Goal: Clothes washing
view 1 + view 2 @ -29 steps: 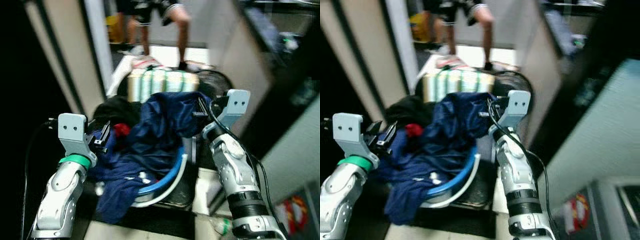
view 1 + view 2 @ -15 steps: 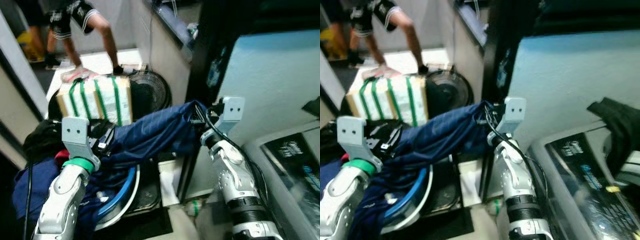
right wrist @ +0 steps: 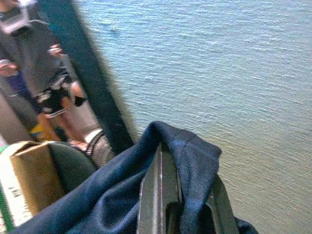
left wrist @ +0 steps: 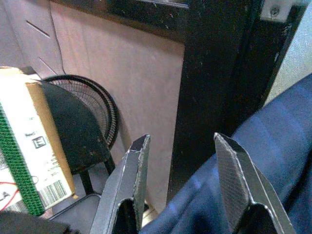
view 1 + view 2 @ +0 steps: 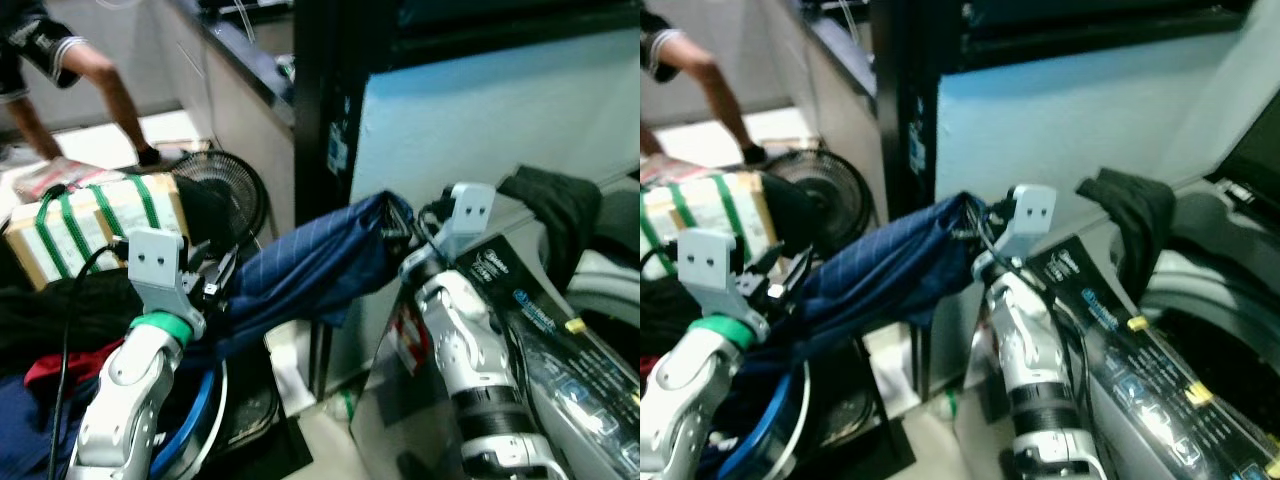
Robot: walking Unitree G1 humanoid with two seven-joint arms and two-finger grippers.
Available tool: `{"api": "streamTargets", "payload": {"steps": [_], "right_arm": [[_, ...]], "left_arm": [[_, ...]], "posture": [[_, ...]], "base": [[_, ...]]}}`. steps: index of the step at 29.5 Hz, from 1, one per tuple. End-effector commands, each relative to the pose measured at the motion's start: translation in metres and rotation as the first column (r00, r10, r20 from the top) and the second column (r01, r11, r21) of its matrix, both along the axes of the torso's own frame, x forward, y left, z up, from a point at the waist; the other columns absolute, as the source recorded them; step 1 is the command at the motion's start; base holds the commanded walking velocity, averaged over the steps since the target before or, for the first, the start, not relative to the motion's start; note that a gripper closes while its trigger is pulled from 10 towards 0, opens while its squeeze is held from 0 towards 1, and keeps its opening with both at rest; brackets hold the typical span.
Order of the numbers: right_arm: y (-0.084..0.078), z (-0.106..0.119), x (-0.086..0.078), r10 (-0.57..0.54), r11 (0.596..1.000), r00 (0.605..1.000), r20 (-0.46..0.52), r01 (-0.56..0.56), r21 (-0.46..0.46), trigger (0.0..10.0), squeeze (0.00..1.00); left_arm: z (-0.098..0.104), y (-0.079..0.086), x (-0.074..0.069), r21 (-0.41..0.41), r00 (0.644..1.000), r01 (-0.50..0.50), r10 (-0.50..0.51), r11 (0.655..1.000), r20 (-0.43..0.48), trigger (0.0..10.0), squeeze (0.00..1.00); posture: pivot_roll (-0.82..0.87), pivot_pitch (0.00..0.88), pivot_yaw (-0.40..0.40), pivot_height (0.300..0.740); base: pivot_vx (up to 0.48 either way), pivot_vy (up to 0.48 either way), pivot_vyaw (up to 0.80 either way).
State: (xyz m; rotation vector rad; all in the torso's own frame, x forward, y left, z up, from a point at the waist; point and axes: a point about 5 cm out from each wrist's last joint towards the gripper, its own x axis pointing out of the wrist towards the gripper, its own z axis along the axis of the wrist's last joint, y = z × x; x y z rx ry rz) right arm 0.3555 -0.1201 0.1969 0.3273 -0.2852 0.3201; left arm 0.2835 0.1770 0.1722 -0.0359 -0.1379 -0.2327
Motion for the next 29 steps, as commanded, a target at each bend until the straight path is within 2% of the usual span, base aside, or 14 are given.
{"api": "streamTargets", "payload": {"steps": [1,7,13,16,19,20,21,22,23,24,25,26,27,29], "right_arm": [[-0.011,0.005,0.001,-0.046,0.998,0.999,0.019,0.045,0.034,10.0,0.0],[-0.012,0.013,0.002,-0.047,0.997,0.998,0.046,0.044,0.058,10.0,0.0],[-0.008,0.033,0.006,-0.027,0.996,0.995,0.094,0.019,0.084,10.0,0.0],[0.0,0.05,0.011,0.0,0.998,0.992,0.122,-0.009,0.067,10.0,0.0],[0.008,0.093,0.023,0.033,0.999,0.979,0.199,-0.038,0.024,10.0,0.0],[0.004,0.12,0.027,0.027,0.998,0.965,0.26,-0.04,0.045,10.0,0.0],[0.004,0.12,0.027,0.027,0.998,0.965,0.26,-0.04,0.045,10.0,0.0],[-0.004,0.153,0.029,0.004,0.996,0.944,0.329,-0.034,0.087,10.0,0.0],[-0.004,0.153,0.029,0.004,0.996,0.944,0.329,-0.034,0.087,10.0,0.0],[-0.013,0.182,0.029,-0.023,0.991,0.918,0.395,-0.031,0.131,10.0,0.0],[-0.013,0.182,0.029,-0.023,0.991,0.918,0.395,-0.031,0.131,10.0,0.0],[-0.028,0.22,0.024,-0.076,0.985,0.879,0.471,-0.009,0.175,10.0,0.0],[-0.028,0.22,0.024,-0.076,0.985,0.879,0.471,-0.009,0.175,10.0,0.0],[-0.056,0.286,0.001,-0.164,0.962,0.78,0.603,-0.007,0.271,10.0,0.0]], "left_arm": [[0.0,0.0,-0.002,-0.003,1.0,0.004,-0.004,1.0,-0.006,10.0,0.0],[0.001,0.0,-0.002,-0.008,1.0,0.001,-0.001,1.0,-0.001,10.0,0.0],[0.003,0.001,-0.002,-0.011,1.0,-0.008,0.008,1.0,0.012,10.0,0.0],[0.005,0.005,-0.001,-0.01,0.999,-0.037,0.037,0.999,0.023,10.0,0.0],[0.008,0.008,0.002,-0.014,0.997,-0.062,0.062,0.998,0.038,10.0,0.0],[0.009,0.009,0.002,-0.016,0.997,-0.065,0.066,0.998,0.041,10.0,0.0],[0.009,0.009,0.002,-0.016,0.997,-0.065,0.066,0.998,0.041,10.0,0.0],[0.009,0.008,0.003,-0.017,0.997,-0.067,0.067,0.998,0.042,10.0,0.0],[0.009,0.008,0.003,-0.017,0.997,-0.067,0.067,0.998,0.042,10.0,0.0],[0.009,0.008,0.003,-0.018,0.997,-0.067,0.067,0.998,0.042,10.0,0.0],[0.009,0.008,0.003,-0.018,0.997,-0.067,0.067,0.998,0.042,10.0,0.0],[0.009,0.008,0.003,-0.018,0.997,-0.067,0.068,0.998,0.043,10.0,0.0],[0.009,0.008,0.003,-0.018,0.997,-0.067,0.068,0.998,0.043,10.0,0.0],[0.009,0.009,0.002,-0.02,0.997,-0.069,0.07,0.997,0.044,10.0,0.0]], "posture": [[0.14,0.024,0.059,0.74],[0.14,0.024,0.055,0.74],[0.14,0.019,0.046,0.74],[0.14,0.015,0.044,0.74],[0.14,0.007,0.041,0.74],[0.14,0.003,0.04,0.74],[0.14,0.003,0.04,0.74],[0.14,0.0,0.038,0.74],[0.14,0.0,0.038,0.74],[0.14,0.0,0.038,0.74],[0.14,0.0,0.038,0.74],[0.14,0.0,0.037,0.74],[0.14,0.0,0.037,0.74],[0.14,0.0,0.033,0.74]], "base": [[0.0,0.0,-0.8],[0.0,0.0,-0.8],[0.0,0.0,-0.8],[0.0,0.0,-0.8],[0.0,0.0,-0.8],[0.0,0.0,-0.8],[0.0,0.0,-0.8],[0.0,0.0,-0.8],[0.0,0.0,-0.8],[0.0,0.0,-0.8],[0.0,0.0,-0.8],[0.0,0.0,-0.8],[0.0,0.0,-0.8],[0.0,0.0,-0.8]]}}
